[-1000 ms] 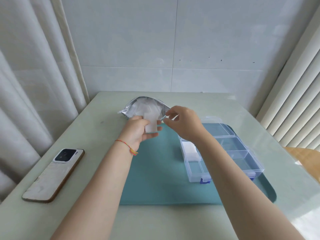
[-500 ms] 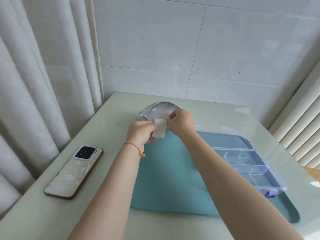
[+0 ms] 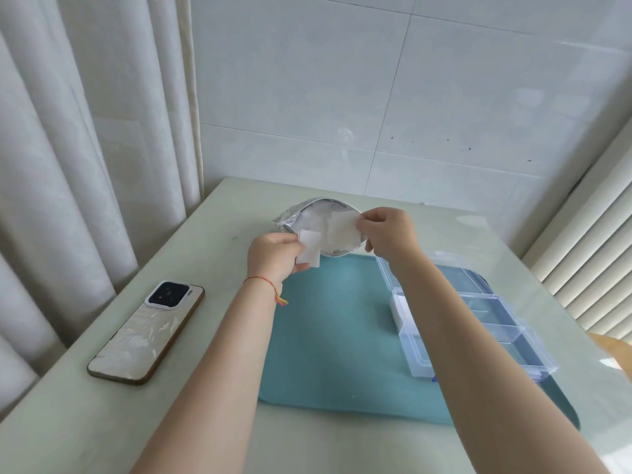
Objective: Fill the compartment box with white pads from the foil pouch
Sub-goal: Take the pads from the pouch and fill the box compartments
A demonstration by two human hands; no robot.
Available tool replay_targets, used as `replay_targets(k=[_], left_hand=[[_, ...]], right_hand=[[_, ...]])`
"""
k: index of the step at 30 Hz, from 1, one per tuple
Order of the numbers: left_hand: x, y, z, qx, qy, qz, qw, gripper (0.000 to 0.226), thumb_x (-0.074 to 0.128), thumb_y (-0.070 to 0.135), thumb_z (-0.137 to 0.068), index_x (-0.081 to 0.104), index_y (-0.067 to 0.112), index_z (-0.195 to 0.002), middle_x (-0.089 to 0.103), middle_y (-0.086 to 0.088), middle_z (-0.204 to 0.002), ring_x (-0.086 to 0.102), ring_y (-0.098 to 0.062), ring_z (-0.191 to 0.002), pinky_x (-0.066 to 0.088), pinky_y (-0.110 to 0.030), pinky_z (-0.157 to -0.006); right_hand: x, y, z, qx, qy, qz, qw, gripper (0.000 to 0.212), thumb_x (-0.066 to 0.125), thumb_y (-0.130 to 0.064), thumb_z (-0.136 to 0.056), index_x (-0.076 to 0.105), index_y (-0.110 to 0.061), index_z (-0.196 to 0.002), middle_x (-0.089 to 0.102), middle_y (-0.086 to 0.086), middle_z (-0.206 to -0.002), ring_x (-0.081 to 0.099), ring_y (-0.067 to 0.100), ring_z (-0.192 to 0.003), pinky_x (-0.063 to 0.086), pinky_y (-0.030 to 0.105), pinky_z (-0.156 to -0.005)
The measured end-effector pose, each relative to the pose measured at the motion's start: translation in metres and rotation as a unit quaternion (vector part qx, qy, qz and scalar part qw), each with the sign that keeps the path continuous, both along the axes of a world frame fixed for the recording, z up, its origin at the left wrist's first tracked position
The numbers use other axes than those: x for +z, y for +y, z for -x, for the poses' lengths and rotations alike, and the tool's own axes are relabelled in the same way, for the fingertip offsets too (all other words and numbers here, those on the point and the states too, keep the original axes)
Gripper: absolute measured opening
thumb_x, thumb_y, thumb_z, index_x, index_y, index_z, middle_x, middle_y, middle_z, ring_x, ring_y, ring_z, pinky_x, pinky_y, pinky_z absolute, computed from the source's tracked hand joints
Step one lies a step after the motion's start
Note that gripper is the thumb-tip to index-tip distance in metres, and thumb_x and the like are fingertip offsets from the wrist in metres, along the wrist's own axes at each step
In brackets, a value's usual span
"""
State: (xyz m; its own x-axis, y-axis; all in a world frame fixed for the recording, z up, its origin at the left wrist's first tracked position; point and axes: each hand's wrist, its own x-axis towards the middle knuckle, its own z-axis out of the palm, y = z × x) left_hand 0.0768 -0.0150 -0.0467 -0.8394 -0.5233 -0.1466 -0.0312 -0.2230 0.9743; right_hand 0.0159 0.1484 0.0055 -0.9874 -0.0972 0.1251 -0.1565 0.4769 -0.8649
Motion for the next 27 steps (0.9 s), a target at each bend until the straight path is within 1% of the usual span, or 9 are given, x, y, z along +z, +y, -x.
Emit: replay_targets(k=[2,5,8,10,15,19,21,23,27], left_hand=[[0.0,0.002,0.0,-0.004,-0.001,0.004,1.0,0.018,0.065,-0.007,-0.084,0.067,0.011,-0.083,0.065,-0.014,-0.09,0.062,-0.028,-0.077,0.059,-0.026,-0.052],[0.002,0.007,0.0,-0.026,-0.001,-0.001,1.0,0.016,0.064,-0.006,-0.085,0.068,0.01,-0.087,0.067,-0.015,-0.094,0.063,-0.028,-0.077,0.058,-0.025,-0.053],[0.007,0.014,-0.003,-0.08,0.014,-0.029,0.996,0.019,0.056,-0.006,-0.09,0.07,-0.001,-0.103,0.07,-0.019,-0.096,0.068,-0.029,-0.076,0.059,-0.025,-0.058],[0.013,0.02,-0.007,-0.124,0.032,-0.05,0.99,0.021,0.054,-0.004,-0.092,0.069,-0.006,-0.107,0.071,-0.019,-0.092,0.069,-0.027,-0.075,0.059,-0.027,-0.062],[0.024,0.026,-0.011,-0.178,0.046,-0.088,0.979,0.02,0.052,0.006,-0.095,0.071,0.001,-0.093,0.074,-0.015,-0.086,0.071,-0.023,-0.075,0.061,-0.03,-0.07],[0.021,0.029,-0.012,-0.174,0.047,-0.067,0.981,0.019,0.056,0.005,-0.095,0.066,-0.008,-0.106,0.071,-0.021,-0.094,0.071,-0.025,-0.076,0.061,-0.029,-0.068],[0.021,0.031,-0.011,-0.157,0.051,-0.07,0.984,0.016,0.056,0.004,-0.095,0.068,-0.006,-0.1,0.071,-0.02,-0.091,0.071,-0.025,-0.075,0.061,-0.029,-0.068],[0.022,0.033,-0.01,-0.135,0.057,-0.08,0.986,0.017,0.052,0.002,-0.095,0.068,0.001,-0.089,0.073,-0.013,-0.081,0.07,-0.022,-0.073,0.061,-0.03,-0.07],[0.023,0.039,-0.006,-0.118,0.068,-0.181,0.974,0.019,0.047,0.004,-0.096,0.066,0.002,-0.092,0.073,-0.01,-0.079,0.07,-0.022,-0.075,0.061,-0.03,-0.07]], right_hand=[[0.003,0.008,-0.002,0.005,-0.023,0.048,0.999,0.012,0.059,-0.01,-0.084,0.071,-0.01,-0.084,0.062,0.007,-0.068,0.047,0.012,-0.042,0.037,0.022,-0.046],[0.003,0.019,-0.008,0.073,-0.083,0.139,0.984,0.009,0.061,-0.004,-0.087,0.07,-0.003,-0.089,0.059,0.009,-0.072,0.042,0.015,-0.048,0.034,0.022,-0.046],[-0.002,0.024,-0.014,0.125,-0.114,0.154,0.973,0.006,0.063,-0.004,-0.089,0.067,-0.006,-0.085,0.059,0.003,-0.069,0.042,0.015,-0.05,0.032,0.023,-0.048],[-0.007,0.024,-0.017,0.124,-0.119,0.163,0.971,0.009,0.064,-0.004,-0.089,0.067,-0.008,-0.082,0.059,0.001,-0.066,0.042,0.015,-0.049,0.033,0.022,-0.047],[-0.016,0.027,-0.017,0.089,-0.1,0.179,0.975,0.005,0.062,-0.004,-0.089,0.067,-0.004,-0.086,0.059,0.004,-0.07,0.041,0.014,-0.046,0.031,0.021,-0.044],[-0.018,0.029,-0.017,0.087,-0.091,0.193,0.973,0.004,0.061,-0.004,-0.09,0.065,-0.004,-0.089,0.06,0.005,-0.073,0.042,0.014,-0.046,0.031,0.023,-0.045],[-0.02,0.03,-0.018,0.087,-0.099,0.21,0.969,0.005,0.06,-0.004,-0.089,0.063,-0.005,-0.086,0.06,0.006,-0.075,0.044,0.015,-0.046,0.032,0.024,-0.045],[-0.022,0.03,-0.02,0.08,-0.115,0.243,0.96,0.006,0.058,-0.003,-0.089,0.06,-0.007,-0.084,0.061,0.007,-0.077,0.044,0.015,-0.047,0.033,0.024,-0.046],[-0.025,0.028,-0.024,0.076,-0.149,0.294,0.941,0.008,0.057,-0.004,-0.09,0.059,-0.008,-0.083,0.062,0.006,-0.076,0.046,0.015,-0.048,0.036,0.025,-0.05]])
